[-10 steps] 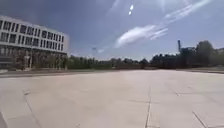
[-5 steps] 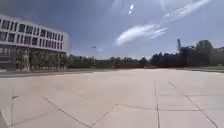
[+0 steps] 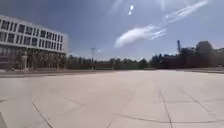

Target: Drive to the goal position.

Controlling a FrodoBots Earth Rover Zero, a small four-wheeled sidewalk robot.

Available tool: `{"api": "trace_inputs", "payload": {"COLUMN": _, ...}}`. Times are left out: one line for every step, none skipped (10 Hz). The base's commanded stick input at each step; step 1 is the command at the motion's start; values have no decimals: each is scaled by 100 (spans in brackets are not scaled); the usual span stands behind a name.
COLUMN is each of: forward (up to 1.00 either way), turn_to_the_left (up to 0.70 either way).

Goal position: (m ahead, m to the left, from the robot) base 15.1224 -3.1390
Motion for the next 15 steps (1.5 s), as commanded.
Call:
{"api": "trace_inputs", "payload": {"forward": 70, "turn_to_the_left": -1}}
{"api": "trace_inputs", "payload": {"forward": 70, "turn_to_the_left": -1}}
{"api": "trace_inputs", "payload": {"forward": 70, "turn_to_the_left": -1}}
{"api": "trace_inputs", "payload": {"forward": 70, "turn_to_the_left": -1}}
{"api": "trace_inputs", "payload": {"forward": 70, "turn_to_the_left": -1}}
{"api": "trace_inputs", "payload": {"forward": 70, "turn_to_the_left": -1}}
{"api": "trace_inputs", "payload": {"forward": 70, "turn_to_the_left": -1}}
{"api": "trace_inputs", "payload": {"forward": 70, "turn_to_the_left": -1}}
{"api": "trace_inputs", "payload": {"forward": 70, "turn_to_the_left": -1}}
{"api": "trace_inputs", "payload": {"forward": 70, "turn_to_the_left": -1}}
{"api": "trace_inputs", "payload": {"forward": 70, "turn_to_the_left": -1}}
{"api": "trace_inputs", "payload": {"forward": 70, "turn_to_the_left": -1}}
{"api": "trace_inputs", "payload": {"forward": 70, "turn_to_the_left": -1}}
{"api": "trace_inputs", "payload": {"forward": 70, "turn_to_the_left": -11}}
{"api": "trace_inputs", "payload": {"forward": 70, "turn_to_the_left": -21}}
